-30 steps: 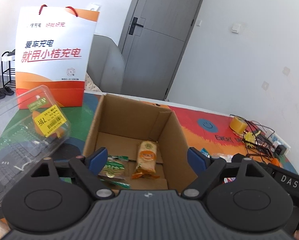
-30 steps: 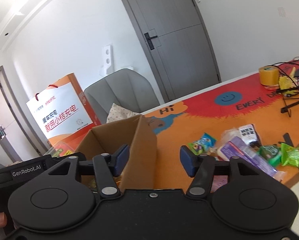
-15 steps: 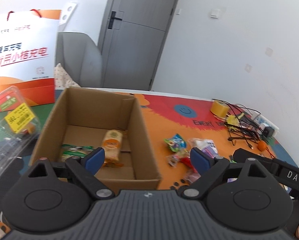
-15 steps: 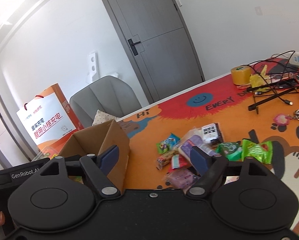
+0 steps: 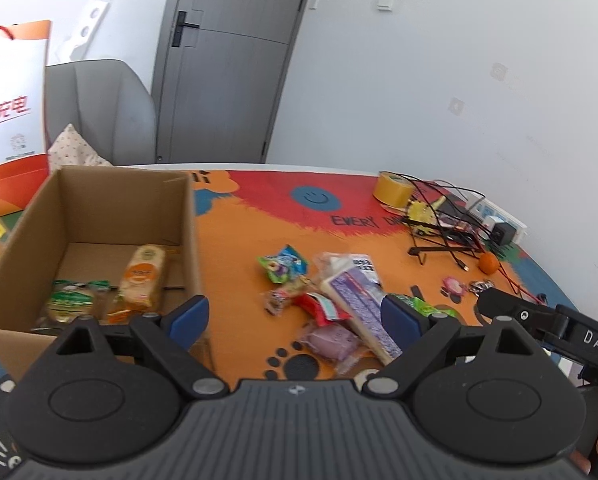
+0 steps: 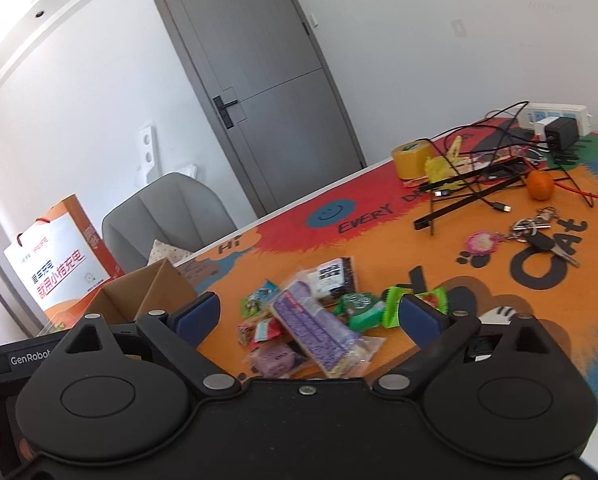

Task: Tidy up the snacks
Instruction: 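Move both open tools from the box back over the snack pile, then grasp the pink packet with the left gripper while the right grasps the green candy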

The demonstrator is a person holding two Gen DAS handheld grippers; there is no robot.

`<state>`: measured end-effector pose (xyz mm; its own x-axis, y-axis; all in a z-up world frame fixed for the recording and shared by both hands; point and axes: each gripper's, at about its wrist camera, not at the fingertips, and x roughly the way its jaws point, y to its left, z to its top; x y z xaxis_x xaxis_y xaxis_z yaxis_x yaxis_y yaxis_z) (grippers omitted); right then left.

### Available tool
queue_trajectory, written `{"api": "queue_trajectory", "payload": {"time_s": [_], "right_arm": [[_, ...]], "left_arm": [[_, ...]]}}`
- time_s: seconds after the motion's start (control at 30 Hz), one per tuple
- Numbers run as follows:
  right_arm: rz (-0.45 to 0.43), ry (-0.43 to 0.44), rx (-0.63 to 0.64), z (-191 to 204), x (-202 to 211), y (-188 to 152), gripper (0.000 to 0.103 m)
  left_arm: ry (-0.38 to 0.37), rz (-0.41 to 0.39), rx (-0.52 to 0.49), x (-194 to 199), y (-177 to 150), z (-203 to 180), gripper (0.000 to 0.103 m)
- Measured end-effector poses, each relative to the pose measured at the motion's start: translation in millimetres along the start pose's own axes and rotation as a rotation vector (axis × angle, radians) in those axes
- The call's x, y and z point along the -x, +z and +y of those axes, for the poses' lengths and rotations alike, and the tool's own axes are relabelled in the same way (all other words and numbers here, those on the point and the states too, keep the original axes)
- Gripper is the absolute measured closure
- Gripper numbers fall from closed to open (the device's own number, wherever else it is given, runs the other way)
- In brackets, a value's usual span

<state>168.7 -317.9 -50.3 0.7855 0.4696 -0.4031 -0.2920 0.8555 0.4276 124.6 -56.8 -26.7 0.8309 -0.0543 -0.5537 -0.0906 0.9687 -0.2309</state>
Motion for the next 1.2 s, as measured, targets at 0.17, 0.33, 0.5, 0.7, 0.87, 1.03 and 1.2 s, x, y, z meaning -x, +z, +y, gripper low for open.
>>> {"api": "queue_trajectory", "payload": {"time_s": [0.17,0.33,0.5,0.7,0.87,1.03,1.2], "right_arm": [[-0.006,-0.028,-0.023,-18.8,2.7,-0.3,0.006],[-0.002,-0.05,-0.048,-35.5,1.5,-2.2,0.006],[0.007,-0.058,-0.061,-46.8,-2.4,-5.8,0.006],[0.031,-0.063,-0.069,-56.1,-14.7,-10.4,0.007],[0.053,-0.076,-0.083,-65.9,-27.8,-12.3,0.012],[0.065,-0.074,-0.083,-70.6,-38.7,-13.0,0.013],[0.084,-0.074,-0.092,-76.3,-50.2,-15.3,0.013]], "left_arm": [[-0.014,0.016,-0.009,-9.4,-1.2,-10.0,0.011],[-0.027,0.035,-0.003,-21.6,-4.0,-19.0,0.011],[-0.028,0.047,-0.006,-35.1,-8.9,-28.0,0.011],[-0.023,0.059,-0.007,-50.1,-13.6,-32.0,0.012],[-0.01,0.081,0.002,-69.1,-18.3,-33.5,0.014],[0.018,0.102,-0.002,-87.8,-24.3,-34.9,0.021],[0.041,0.128,0.0,-104.3,-29.3,-32.6,0.026]]}}
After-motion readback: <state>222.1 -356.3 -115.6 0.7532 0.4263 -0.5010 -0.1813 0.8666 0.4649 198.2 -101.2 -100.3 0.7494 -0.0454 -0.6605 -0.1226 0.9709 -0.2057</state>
